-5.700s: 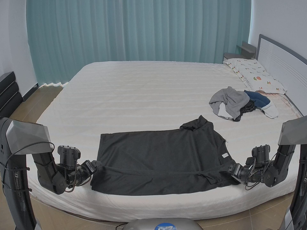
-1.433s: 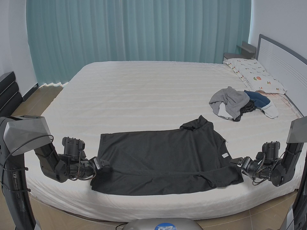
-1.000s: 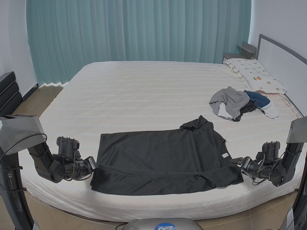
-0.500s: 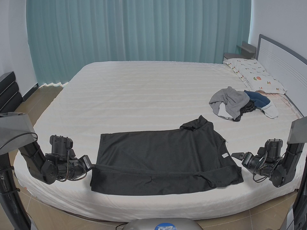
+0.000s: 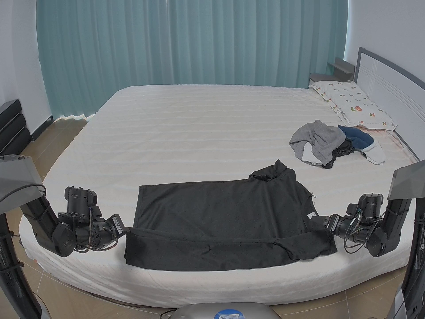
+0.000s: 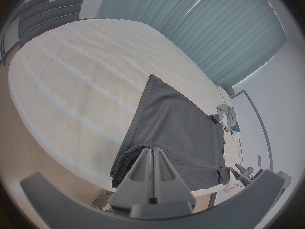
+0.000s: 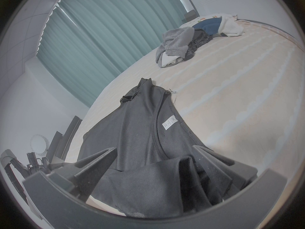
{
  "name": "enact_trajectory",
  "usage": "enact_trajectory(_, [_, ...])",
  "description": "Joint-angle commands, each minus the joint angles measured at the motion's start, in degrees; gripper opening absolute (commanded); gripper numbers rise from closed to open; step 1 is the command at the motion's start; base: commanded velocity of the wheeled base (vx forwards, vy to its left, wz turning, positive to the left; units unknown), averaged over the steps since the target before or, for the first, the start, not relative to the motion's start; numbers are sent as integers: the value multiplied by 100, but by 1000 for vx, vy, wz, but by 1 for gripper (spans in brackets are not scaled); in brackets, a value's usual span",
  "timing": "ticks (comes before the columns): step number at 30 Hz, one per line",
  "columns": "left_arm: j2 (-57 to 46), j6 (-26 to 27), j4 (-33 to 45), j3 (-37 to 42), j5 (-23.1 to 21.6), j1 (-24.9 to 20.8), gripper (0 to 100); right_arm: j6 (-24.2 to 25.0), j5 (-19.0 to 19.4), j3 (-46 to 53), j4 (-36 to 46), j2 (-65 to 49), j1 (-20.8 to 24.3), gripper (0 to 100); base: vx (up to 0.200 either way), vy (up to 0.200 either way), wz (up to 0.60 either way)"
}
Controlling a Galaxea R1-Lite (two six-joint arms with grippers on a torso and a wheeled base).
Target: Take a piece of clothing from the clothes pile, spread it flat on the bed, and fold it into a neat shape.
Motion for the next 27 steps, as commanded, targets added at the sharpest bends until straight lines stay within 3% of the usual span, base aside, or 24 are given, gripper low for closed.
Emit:
enact_trajectory(1, [18,-1,-5,5,-3,0,0,-216,19,-209,0,332,8,100,0,0,0])
enact_trajectory(14, [35,-1,4,5,-12,0,0,-374,54,-455,-17,622,8,100,0,0,0])
enact_trajectory(15, [44,-1,-5,5,-12,0,0,-401,54,-446,-26,648,8,0,0,0,0])
enact_trajectory(27, [-26,-1,4,14,-3,26,0,-295,159,-182,-325,384,-62,0,0,0,0])
